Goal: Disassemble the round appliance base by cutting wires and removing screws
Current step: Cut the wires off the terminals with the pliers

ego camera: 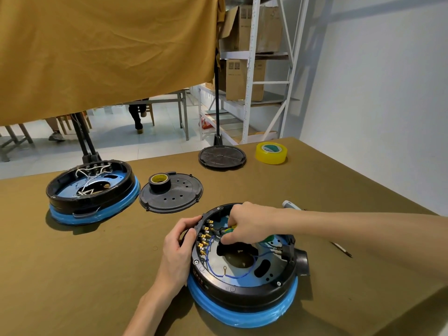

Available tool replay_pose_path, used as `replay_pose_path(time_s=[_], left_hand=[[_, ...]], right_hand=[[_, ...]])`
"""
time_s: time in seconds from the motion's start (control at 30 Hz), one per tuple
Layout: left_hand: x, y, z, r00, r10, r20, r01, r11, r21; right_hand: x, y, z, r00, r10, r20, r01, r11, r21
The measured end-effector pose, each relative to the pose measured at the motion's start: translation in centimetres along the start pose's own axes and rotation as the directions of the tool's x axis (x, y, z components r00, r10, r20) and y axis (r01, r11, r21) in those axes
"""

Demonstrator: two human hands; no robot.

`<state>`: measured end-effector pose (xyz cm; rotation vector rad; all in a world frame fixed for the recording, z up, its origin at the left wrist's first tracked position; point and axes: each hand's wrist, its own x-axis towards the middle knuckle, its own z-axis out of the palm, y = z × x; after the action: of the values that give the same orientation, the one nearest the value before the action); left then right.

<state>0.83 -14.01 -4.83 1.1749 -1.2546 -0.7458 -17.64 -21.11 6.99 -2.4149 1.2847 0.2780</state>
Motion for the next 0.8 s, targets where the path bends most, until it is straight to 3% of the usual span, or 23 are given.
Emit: replay_pose_path(time_s=[0.03, 0.17, 0.8], left_hand=[[0.0, 0.0, 0.0, 1.0, 0.0, -0.001, 0.0, 1.0, 0.003], [0.1, -0.1, 0.0, 1.0, -0.01, 0.0, 0.01, 1.0, 0.001], [-0.1, 0.1, -0.1, 1.0, -0.017, -0.005, 0.017, 1.0, 0.009]], right_hand=[[0.0, -0.2, 0.1, 1.0, -0.009, -0.002, 0.009, 1.0, -0.029], [-0.8, -0.2, 1.5, 0.97, -0.181, -0.164, 0.093, 0.895, -0.437], [-0.3, -1.8, 0.6, 0.969, -0.186, -0.162, 0.092, 0.882, -0.463]])
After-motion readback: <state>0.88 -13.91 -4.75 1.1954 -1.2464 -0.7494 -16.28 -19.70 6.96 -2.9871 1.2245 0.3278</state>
